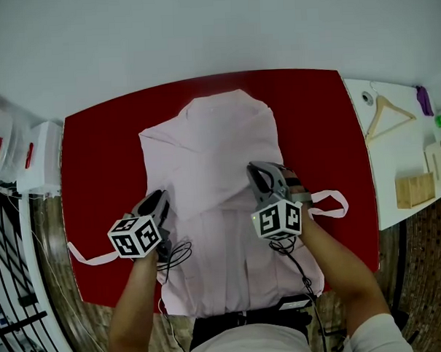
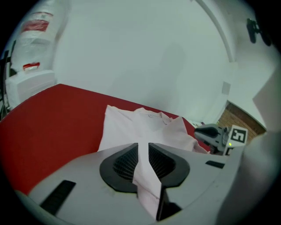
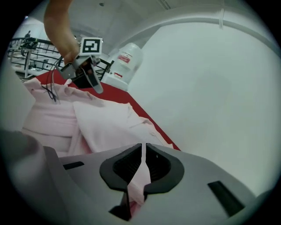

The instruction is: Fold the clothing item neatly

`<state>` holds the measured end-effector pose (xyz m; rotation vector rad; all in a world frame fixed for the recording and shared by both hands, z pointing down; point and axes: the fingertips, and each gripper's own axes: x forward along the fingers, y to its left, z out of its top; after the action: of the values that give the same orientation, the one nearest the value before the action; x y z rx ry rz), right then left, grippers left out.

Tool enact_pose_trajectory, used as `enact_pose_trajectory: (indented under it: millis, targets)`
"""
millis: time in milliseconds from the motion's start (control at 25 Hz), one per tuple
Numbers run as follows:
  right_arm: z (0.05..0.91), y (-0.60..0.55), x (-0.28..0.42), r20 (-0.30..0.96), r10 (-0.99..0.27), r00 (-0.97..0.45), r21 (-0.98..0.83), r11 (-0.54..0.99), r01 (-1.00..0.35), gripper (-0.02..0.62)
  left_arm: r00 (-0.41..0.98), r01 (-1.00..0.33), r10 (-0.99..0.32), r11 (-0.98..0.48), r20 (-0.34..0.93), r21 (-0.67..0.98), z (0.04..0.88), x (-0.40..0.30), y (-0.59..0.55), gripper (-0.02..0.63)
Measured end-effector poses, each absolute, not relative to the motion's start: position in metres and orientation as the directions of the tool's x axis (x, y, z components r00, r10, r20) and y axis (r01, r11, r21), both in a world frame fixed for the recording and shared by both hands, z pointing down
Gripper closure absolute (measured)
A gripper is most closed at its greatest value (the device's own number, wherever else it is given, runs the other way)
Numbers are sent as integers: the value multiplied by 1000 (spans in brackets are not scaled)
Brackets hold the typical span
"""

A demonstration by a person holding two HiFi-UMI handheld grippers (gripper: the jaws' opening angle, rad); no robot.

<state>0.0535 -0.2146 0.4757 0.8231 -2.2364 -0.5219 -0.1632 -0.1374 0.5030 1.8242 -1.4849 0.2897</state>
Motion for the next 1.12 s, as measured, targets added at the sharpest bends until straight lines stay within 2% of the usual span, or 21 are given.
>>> enact_pose_trajectory:
  millis: [200,360,480,680,880,1120]
  targets:
    - [481,-284,87,499,-732,-464,581,680,-447,558,372,-925,-667,-209,645,316,512,-136,-150,546]
    - [487,-301,97,568,-680,-463,484,731,-481,563,387,-921,-592,-291,707,261,529,-125,-156,561]
    - [496,-282,104,595,-645,-479,416,757,-503,563,395,-913,-533,-318,748,255,542,-121,-153,563]
    - [539,-259,131,665,-627,-406,451,770,-451,563,398,-910,-451,-309,799,278,563,-124,-142,563]
    - [534,-271,153,640,-680,-357,469,714,-519,563,418,-903,-462,-306,782,302,551,-124,-144,562]
    - [502,-253,153,583,-705,-404,464,697,-547,563,479,-864,-517,-422,710,276,495,-103,-172,563]
